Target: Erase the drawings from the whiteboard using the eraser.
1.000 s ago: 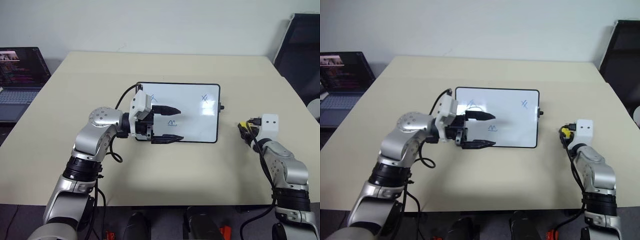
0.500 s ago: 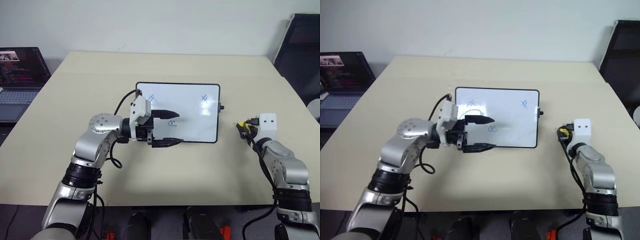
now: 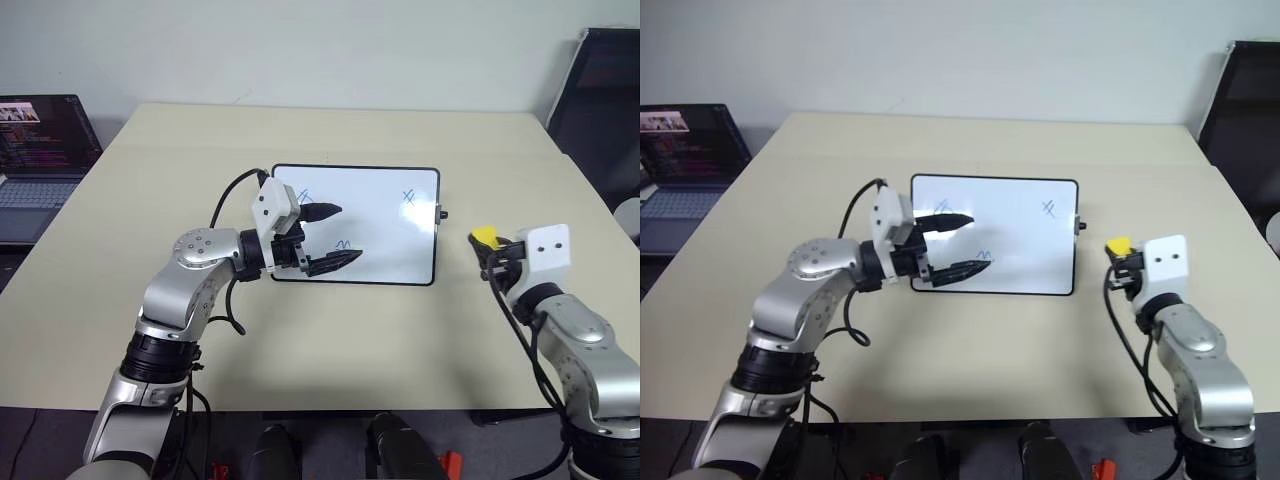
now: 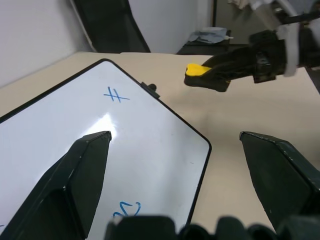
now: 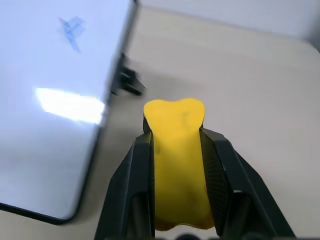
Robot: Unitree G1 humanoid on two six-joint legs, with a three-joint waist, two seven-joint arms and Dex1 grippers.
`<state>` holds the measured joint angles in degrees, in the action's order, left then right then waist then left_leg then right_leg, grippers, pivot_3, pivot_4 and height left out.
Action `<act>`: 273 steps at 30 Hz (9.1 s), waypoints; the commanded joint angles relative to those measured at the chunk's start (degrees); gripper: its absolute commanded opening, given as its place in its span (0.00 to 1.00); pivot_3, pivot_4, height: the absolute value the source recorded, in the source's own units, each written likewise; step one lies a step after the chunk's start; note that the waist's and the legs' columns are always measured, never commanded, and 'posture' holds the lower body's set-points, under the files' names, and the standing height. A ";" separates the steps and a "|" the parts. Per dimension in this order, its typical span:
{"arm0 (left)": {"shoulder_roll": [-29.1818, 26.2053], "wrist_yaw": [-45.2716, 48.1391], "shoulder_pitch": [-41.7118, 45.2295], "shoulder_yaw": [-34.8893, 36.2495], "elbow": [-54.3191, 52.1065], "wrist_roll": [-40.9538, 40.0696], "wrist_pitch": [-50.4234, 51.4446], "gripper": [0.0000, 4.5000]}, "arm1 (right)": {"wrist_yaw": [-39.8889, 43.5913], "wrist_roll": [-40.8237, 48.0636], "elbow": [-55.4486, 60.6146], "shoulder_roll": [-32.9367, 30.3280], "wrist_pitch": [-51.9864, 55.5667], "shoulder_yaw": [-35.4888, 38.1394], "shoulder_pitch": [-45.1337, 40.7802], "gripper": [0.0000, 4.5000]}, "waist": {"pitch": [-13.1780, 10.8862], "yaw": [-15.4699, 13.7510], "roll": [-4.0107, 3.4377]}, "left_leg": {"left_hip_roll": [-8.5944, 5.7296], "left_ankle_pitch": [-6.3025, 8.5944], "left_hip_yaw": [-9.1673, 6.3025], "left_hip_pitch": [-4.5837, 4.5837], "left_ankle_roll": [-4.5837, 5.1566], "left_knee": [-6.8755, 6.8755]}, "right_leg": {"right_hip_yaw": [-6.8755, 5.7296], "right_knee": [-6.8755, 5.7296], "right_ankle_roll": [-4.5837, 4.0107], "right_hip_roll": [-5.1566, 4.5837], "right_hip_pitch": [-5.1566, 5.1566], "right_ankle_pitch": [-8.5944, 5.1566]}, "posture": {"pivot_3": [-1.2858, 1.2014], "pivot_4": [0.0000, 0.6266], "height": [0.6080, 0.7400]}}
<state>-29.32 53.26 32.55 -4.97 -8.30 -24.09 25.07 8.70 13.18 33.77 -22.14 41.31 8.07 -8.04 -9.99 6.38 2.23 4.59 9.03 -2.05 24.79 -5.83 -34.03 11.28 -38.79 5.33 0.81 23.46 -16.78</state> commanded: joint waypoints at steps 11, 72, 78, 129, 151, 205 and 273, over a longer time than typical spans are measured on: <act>-1.67 1.33 0.00 0.75 -1.43 0.06 -0.48 1.00 | -1.69 -10.23 -16.13 6.24 -9.62 -12.57 -20.03 0.22 | 0.00 0.02 0.00 | 0.01 0.00 -0.03 0.01 0.00 0.00 | -0.06 -0.01 0.13 0.00 -0.01 0.08 | 0.52 0.24 1.00; -8.99 1.88 -17.88 11.36 -6.44 -5.97 3.15 1.00 | 21.45 -2.89 3.06 -3.68 -8.64 -6.98 0.80 0.15 | -0.02 -0.39 -0.02 | 0.04 0.08 -0.90 0.09 -0.13 0.28 | -1.07 -0.15 -0.23 -0.01 -0.17 -0.47 | 0.52 0.24 1.00; -11.32 0.66 -22.35 12.98 -12.51 -7.05 5.22 1.00 | 24.84 -0.67 6.03 -6.81 -7.81 -9.37 4.61 0.15 | -0.04 -0.73 0.02 | 0.02 0.07 -0.92 0.06 -0.15 0.12 | -1.07 -0.16 -0.59 -0.06 -0.22 -0.63 | 0.52 0.24 1.00; -12.07 18.91 -9.77 2.93 1.35 0.08 -15.16 1.00 | -4.61 8.53 18.57 8.58 28.43 0.09 4.03 1.00 | -0.05 -1.39 0.08 | 0.02 0.07 -0.92 0.02 -0.17 0.08 | -1.11 -0.22 -0.64 -0.07 -0.23 -0.59 | 0.52 0.24 1.00; -9.90 20.04 -2.43 -1.12 3.22 2.93 -16.12 1.00 | -15.87 -2.01 6.25 22.21 25.94 -3.65 -0.94 0.96 | -0.06 -1.31 0.06 | 0.04 0.08 -0.97 0.11 -0.16 0.18 | -1.20 -0.21 -0.65 -0.05 -0.19 -0.63 | 0.52 0.24 1.00; -18.97 5.80 -25.40 11.83 -12.00 -1.75 -0.89 1.00 | 19.27 -21.74 -16.49 -5.26 -6.63 -39.90 -30.01 0.24 | -0.13 -1.25 0.05 | 0.04 0.09 -0.91 0.07 -0.18 0.14 | -1.22 -0.19 -0.70 -0.11 -0.15 -0.67 | 0.52 0.24 1.00; -6.07 13.98 -3.28 -4.25 -6.43 -2.62 -5.59 1.00 | 19.42 -3.26 -4.04 -2.09 25.44 13.28 -1.24 0.82 | -0.12 -1.43 0.04 | -0.01 0.07 -0.96 0.06 -0.17 0.09 | -1.19 -0.20 -0.28 -0.07 -0.27 -0.43 | 0.52 0.24 1.00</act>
<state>-35.67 67.06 28.87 -9.32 -13.82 -26.60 19.63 29.04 8.99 28.19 -23.95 68.52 21.14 -8.96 -10.11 4.94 2.27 4.58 9.10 -3.02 24.86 -6.00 -33.95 10.09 -38.99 5.06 0.74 23.19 -17.21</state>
